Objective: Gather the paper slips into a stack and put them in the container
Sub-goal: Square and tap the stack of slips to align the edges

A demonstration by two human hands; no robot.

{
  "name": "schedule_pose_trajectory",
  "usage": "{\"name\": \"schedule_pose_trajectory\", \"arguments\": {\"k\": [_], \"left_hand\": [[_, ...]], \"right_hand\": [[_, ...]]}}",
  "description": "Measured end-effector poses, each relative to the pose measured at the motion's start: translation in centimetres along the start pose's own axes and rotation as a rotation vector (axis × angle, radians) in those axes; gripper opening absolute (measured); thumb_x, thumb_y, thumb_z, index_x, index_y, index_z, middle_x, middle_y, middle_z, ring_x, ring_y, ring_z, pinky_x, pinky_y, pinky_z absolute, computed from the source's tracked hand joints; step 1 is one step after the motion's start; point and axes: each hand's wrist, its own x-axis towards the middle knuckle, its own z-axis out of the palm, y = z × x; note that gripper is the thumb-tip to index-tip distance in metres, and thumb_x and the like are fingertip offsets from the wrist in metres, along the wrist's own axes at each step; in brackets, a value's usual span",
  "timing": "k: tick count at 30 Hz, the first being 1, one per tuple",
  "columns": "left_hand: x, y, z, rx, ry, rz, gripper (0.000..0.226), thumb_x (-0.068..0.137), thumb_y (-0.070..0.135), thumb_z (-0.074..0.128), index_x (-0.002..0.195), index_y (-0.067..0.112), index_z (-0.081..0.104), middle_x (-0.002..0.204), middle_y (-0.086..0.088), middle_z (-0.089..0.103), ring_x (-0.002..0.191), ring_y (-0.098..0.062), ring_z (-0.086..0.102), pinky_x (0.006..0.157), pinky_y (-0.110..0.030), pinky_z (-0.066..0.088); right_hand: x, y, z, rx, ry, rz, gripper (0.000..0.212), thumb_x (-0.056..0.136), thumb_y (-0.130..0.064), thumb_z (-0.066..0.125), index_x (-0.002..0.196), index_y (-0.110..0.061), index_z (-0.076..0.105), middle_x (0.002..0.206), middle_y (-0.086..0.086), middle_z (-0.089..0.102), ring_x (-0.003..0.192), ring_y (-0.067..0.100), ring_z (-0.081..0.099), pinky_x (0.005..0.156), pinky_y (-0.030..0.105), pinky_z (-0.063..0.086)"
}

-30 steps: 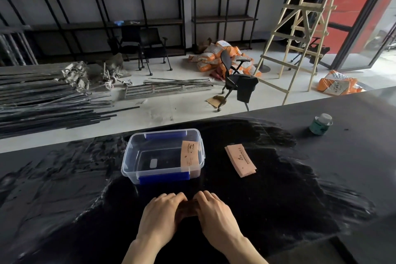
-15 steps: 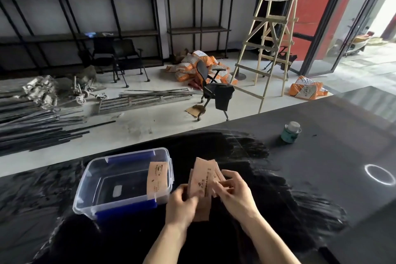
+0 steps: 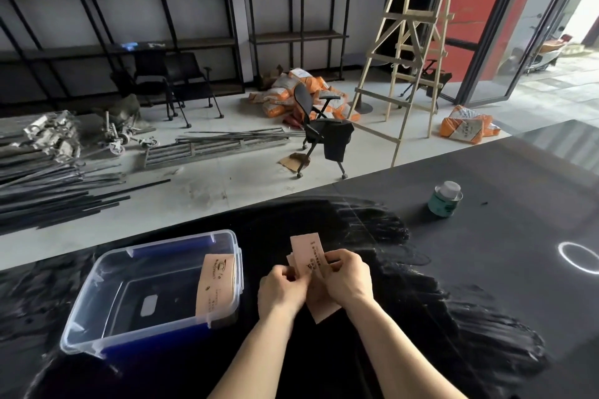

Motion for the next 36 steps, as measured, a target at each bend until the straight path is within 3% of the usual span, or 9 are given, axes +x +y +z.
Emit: {"name": "schedule_pose_trajectory", "arguments": {"k": [5,8,12,18,23,28,30,34,36], "left_hand": [[0.7,0.5,0.6,0.046,0.046,-0.064,0.053,0.081,0.049,0.077,0.122,0.02,0.06,0.12,-0.008,0.072,0.111,-0.029,0.069,0.094,-0.037,0.056],[0.8,0.7,0.8,0.022,0.047,-0.133,0.06,0.076,0.054,0.081,0.119,0.015,0.065,0.119,-0.011,0.074,0.11,-0.031,0.071,0.093,-0.037,0.057],[0.8,0.4,1.0,0.0,0.009,-0.161,0.059,0.072,0.055,0.083,0.112,0.014,0.07,0.112,-0.01,0.076,0.102,-0.029,0.074,0.089,-0.038,0.061],[0.0,-1.6,0.6,-0.085,-0.091,-0.101,0.067,0.061,0.04,0.084,0.121,0.013,0.071,0.116,-0.009,0.078,0.103,-0.026,0.074,0.094,-0.038,0.061],[-2.5,-2.9,-2.6,-0.201,-0.151,0.032,0.054,0.083,0.012,0.083,0.133,0.016,0.064,0.12,-0.003,0.075,0.11,-0.02,0.07,0.103,-0.038,0.056],[-7.2,-4.4,-8.8,-0.304,-0.174,0.082,0.048,0.089,0.008,0.078,0.129,0.025,0.057,0.117,0.004,0.068,0.106,-0.016,0.062,0.096,-0.036,0.05],[-9.6,-8.1,-14.3,-0.374,-0.132,0.064,0.046,0.089,0.005,0.076,0.127,0.025,0.058,0.111,0.006,0.069,0.099,-0.01,0.063,0.089,-0.029,0.051],[-10.1,-9.9,-16.4,-0.396,-0.092,0.139,0.049,0.087,0.004,0.078,0.126,0.026,0.059,0.121,0.003,0.071,0.107,-0.01,0.065,0.094,-0.029,0.052],[-10.4,-9.8,-16.2,-0.383,-0.081,0.184,0.049,0.085,0.005,0.081,0.121,0.029,0.059,0.117,0.006,0.072,0.101,-0.005,0.067,0.085,-0.022,0.054]], "right_hand": [[0.6,0.2,1.2,-0.049,0.014,0.029,0.018,0.089,-0.022,0.074,0.107,-0.022,0.078,0.103,0.001,0.079,0.091,0.02,0.073,0.077,0.026,0.052],[0.6,0.5,1.5,-0.025,0.032,0.066,0.012,0.088,-0.024,0.073,0.097,-0.023,0.081,0.097,0.0,0.081,0.091,0.019,0.074,0.083,0.031,0.059],[0.4,1.1,2.0,0.039,0.027,0.096,0.017,0.092,-0.027,0.069,0.106,-0.021,0.075,0.102,0.001,0.079,0.09,0.02,0.074,0.085,0.039,0.062],[-1.8,2.0,1.3,0.313,-0.135,0.173,0.049,0.077,-0.012,0.079,0.121,-0.023,0.061,0.103,0.002,0.075,0.091,0.022,0.077,0.083,0.047,0.065],[-6.0,0.9,0.2,0.496,-0.181,0.034,0.043,0.085,0.007,0.072,0.116,-0.022,0.07,0.101,0.007,0.079,0.089,0.022,0.079,0.082,0.047,0.065],[-11.3,-0.3,1.9,0.476,-0.212,-0.13,0.043,0.09,-0.003,0.074,0.124,-0.029,0.066,0.114,0.002,0.073,0.103,0.017,0.073,0.086,0.039,0.064],[-16.0,-2.1,5.7,0.405,-0.269,-0.206,0.042,0.092,-0.008,0.075,0.126,-0.031,0.064,0.12,-0.001,0.071,0.108,0.016,0.071,0.089,0.04,0.063],[-18.4,-3.0,6.8,0.446,-0.291,-0.297,0.039,0.094,-0.012,0.074,0.128,-0.025,0.062,0.116,-0.002,0.075,0.106,0.012,0.072,0.085,0.035,0.063],[-18.6,-3.0,6.1,0.483,-0.296,-0.32,0.038,0.094,-0.008,0.072,0.128,-0.022,0.06,0.115,-0.001,0.075,0.105,0.013,0.073,0.082,0.033,0.063]]}}
